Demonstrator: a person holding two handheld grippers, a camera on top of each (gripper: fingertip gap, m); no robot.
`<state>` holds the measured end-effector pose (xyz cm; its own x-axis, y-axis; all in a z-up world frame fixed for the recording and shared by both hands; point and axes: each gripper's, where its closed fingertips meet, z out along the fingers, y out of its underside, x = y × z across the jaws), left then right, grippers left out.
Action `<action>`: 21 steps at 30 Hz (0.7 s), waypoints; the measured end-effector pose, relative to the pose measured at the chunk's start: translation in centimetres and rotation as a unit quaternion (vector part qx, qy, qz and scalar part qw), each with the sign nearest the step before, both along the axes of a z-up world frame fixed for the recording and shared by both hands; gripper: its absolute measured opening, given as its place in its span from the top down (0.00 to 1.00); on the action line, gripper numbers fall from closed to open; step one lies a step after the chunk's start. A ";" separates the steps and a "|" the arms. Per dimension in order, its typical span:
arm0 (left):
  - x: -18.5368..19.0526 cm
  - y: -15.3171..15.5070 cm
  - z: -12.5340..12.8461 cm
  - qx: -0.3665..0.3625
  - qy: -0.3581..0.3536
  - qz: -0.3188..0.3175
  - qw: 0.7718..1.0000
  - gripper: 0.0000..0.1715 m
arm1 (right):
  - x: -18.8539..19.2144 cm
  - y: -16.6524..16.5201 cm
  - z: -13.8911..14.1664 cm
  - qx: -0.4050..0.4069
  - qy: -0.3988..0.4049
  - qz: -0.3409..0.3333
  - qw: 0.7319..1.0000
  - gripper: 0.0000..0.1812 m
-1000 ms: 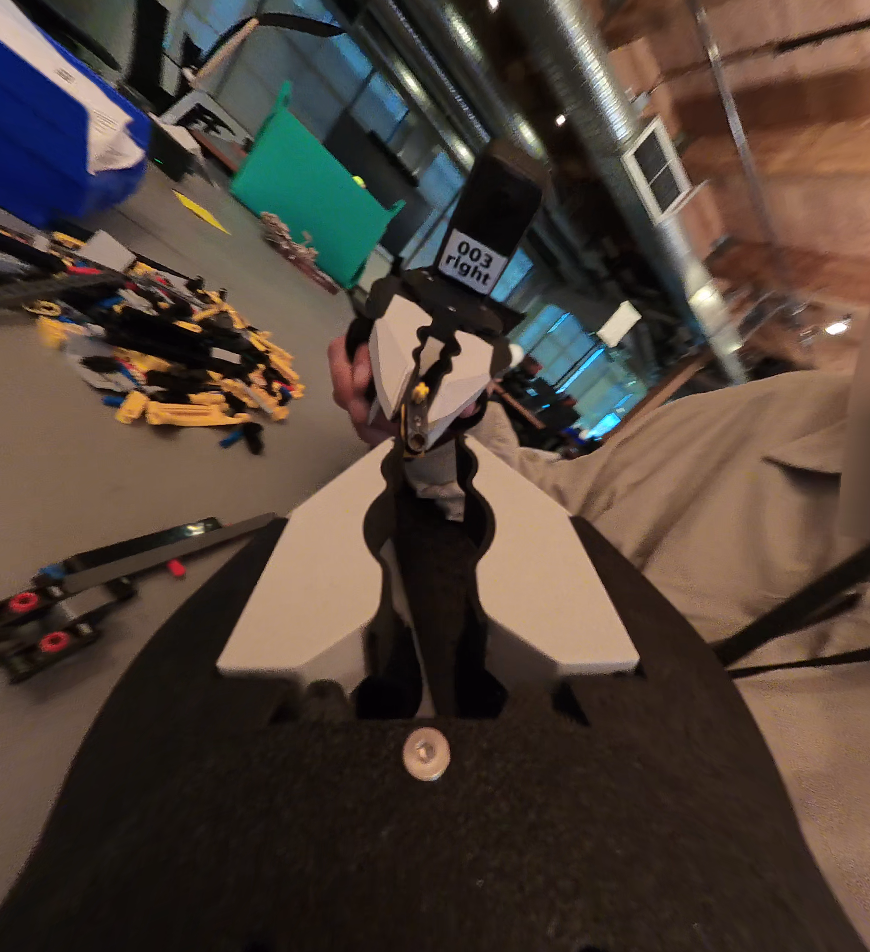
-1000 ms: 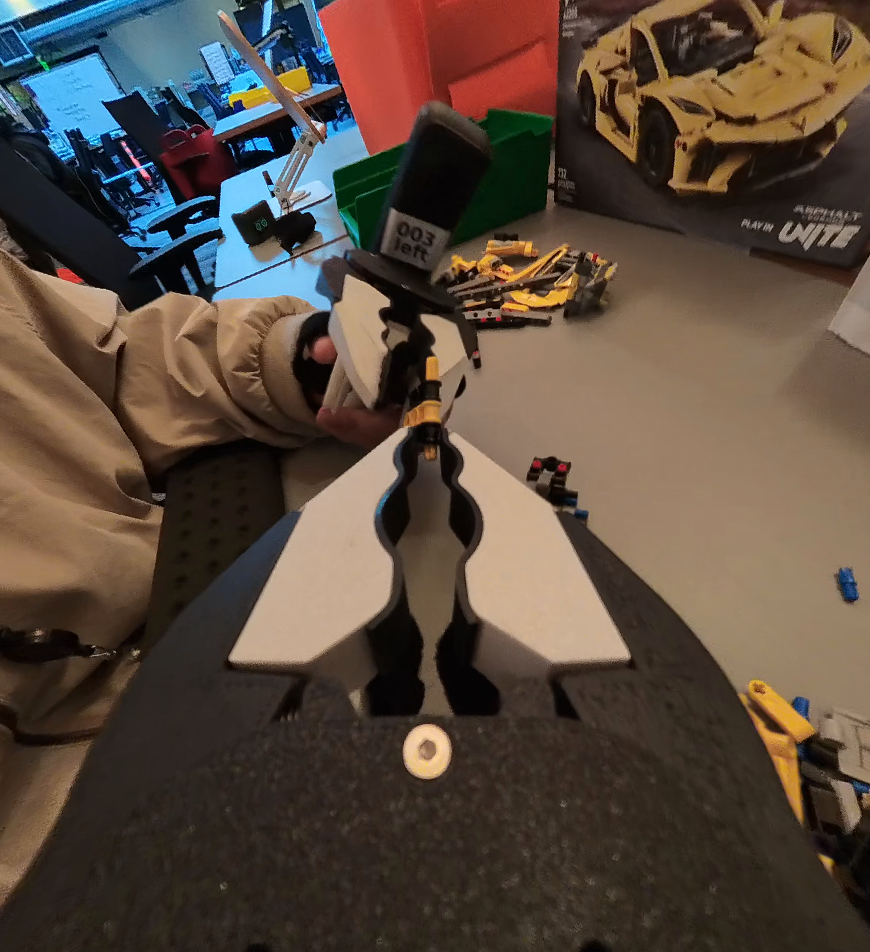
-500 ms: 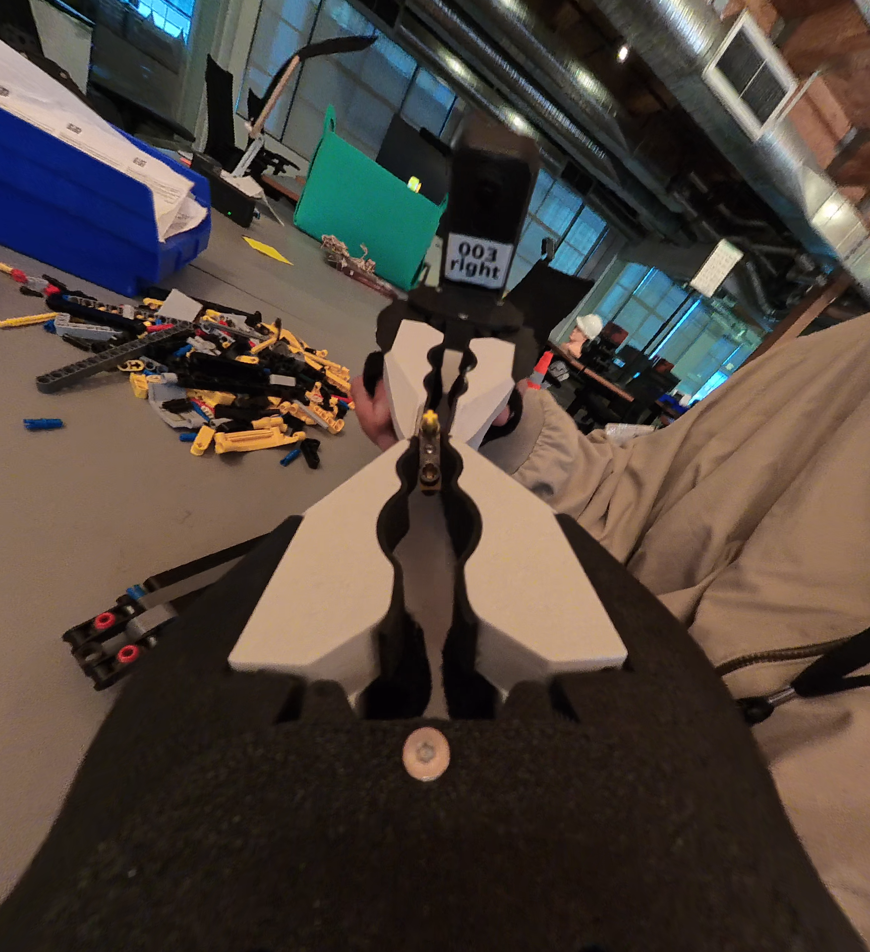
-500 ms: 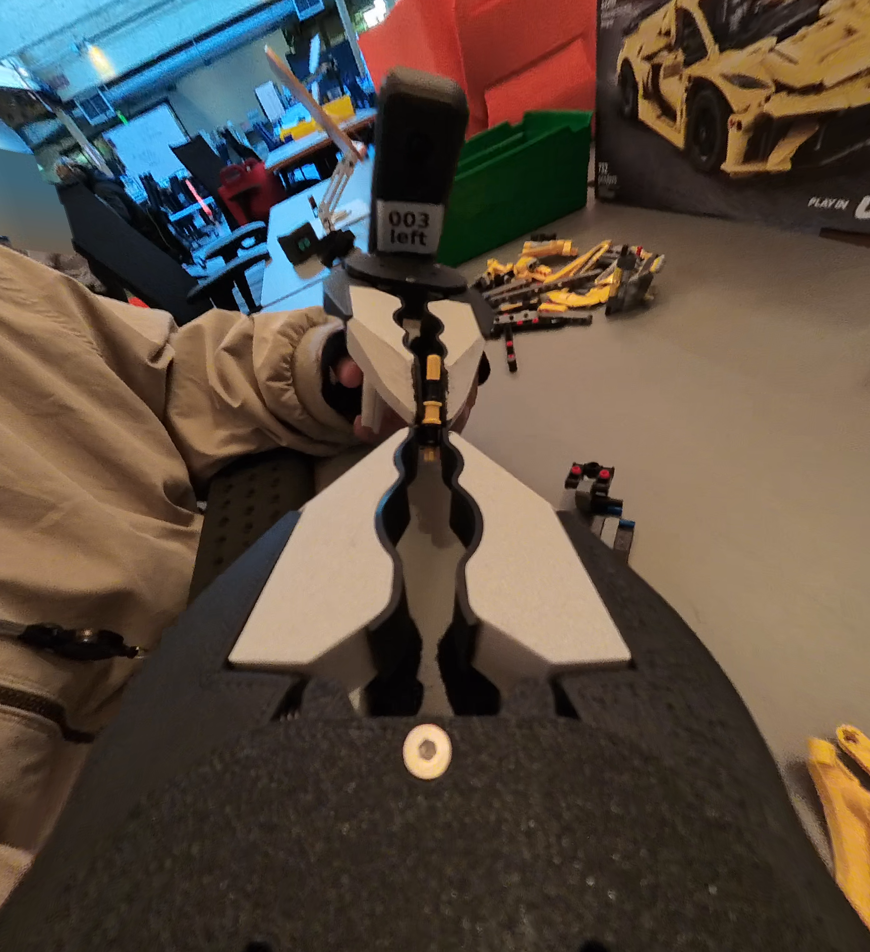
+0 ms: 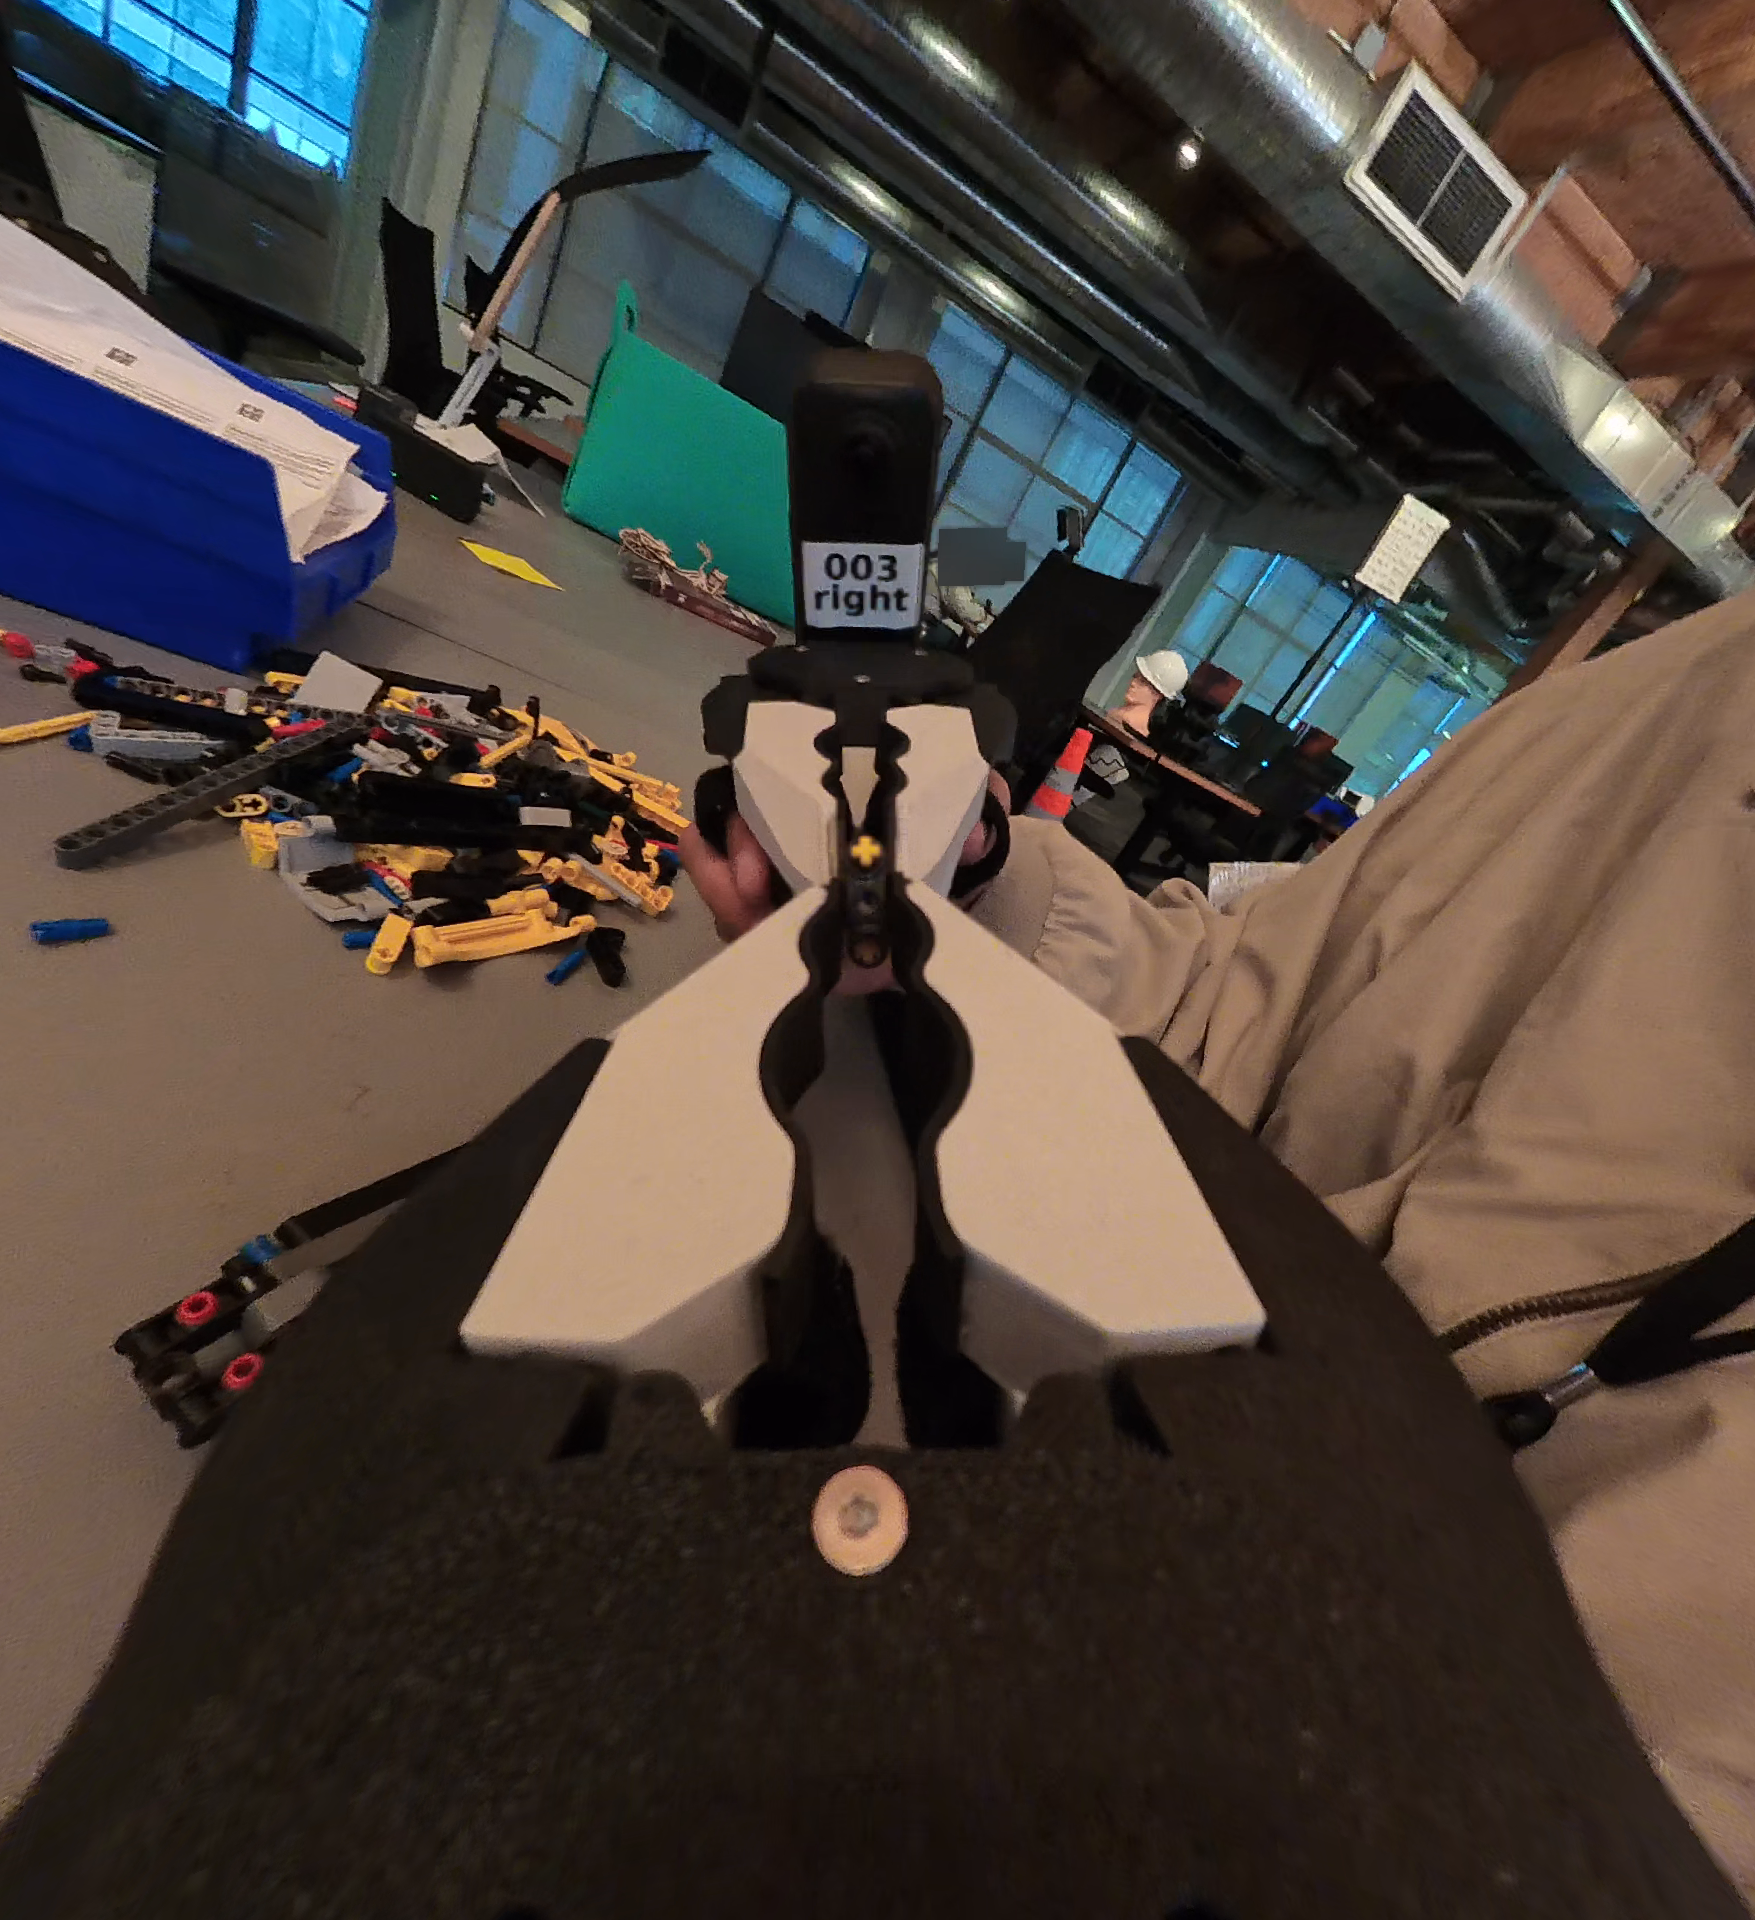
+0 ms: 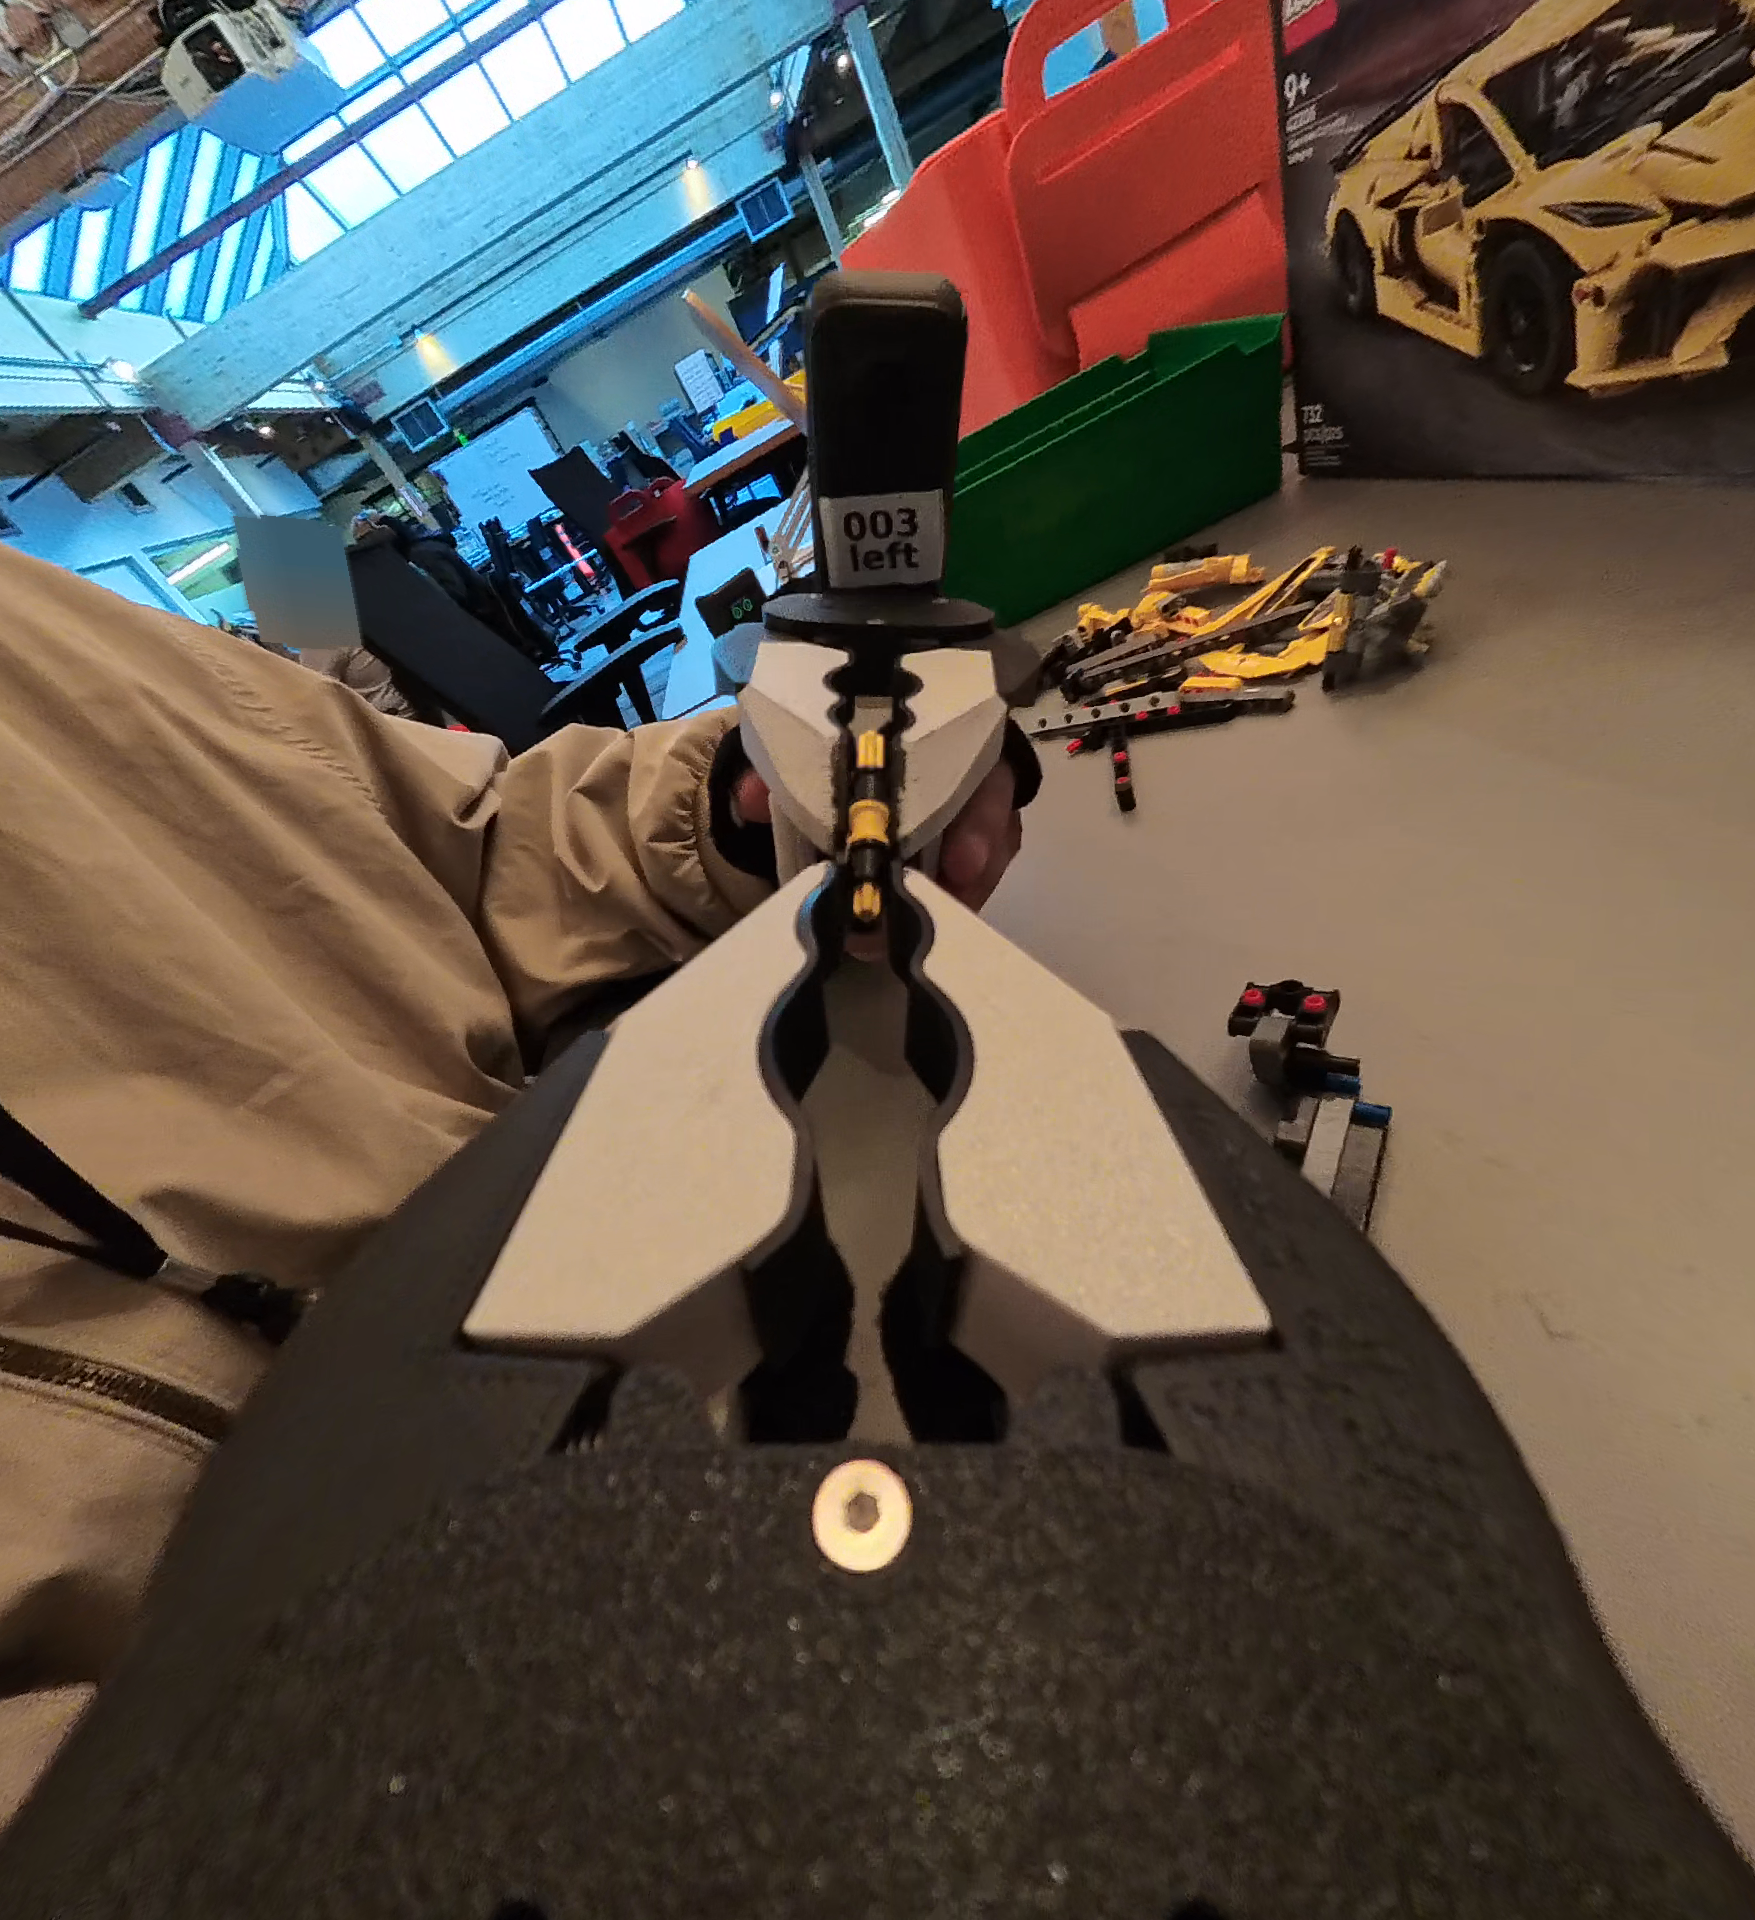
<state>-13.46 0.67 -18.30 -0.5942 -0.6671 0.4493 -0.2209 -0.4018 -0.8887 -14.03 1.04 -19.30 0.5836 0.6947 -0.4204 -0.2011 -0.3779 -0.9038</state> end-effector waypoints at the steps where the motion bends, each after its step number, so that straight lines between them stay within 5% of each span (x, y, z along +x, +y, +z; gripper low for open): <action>1: 0.0 0.0 0.1 0.002 -0.005 0.001 1.000 0.96 | 0.1 0.0 0.1 0.006 -0.003 -0.003 1.000 0.97; 10: -0.3 0.8 1.8 -0.029 -0.041 0.023 0.999 0.96 | 0.7 -0.4 0.9 0.031 0.001 0.009 0.999 0.97; 13: -3.2 8.7 6.0 -0.155 -0.120 0.096 0.976 0.96 | 7.2 -1.2 2.1 0.043 0.032 -0.065 0.996 0.97; 16: -1.9 9.1 4.4 -0.146 -0.090 0.126 0.977 0.96 | 14.0 -1.2 -2.1 -0.041 -0.128 -0.179 0.975 0.97; 19: -0.5 6.5 3.0 -0.128 -0.057 0.100 0.985 0.96 | 19.9 -2.1 -7.4 -0.169 -0.284 -0.272 0.904 0.96; 21: -0.1 5.4 2.4 -0.110 -0.048 0.090 0.989 0.96 | 21.6 -2.3 -8.4 -0.176 -0.313 -0.305 0.882 0.94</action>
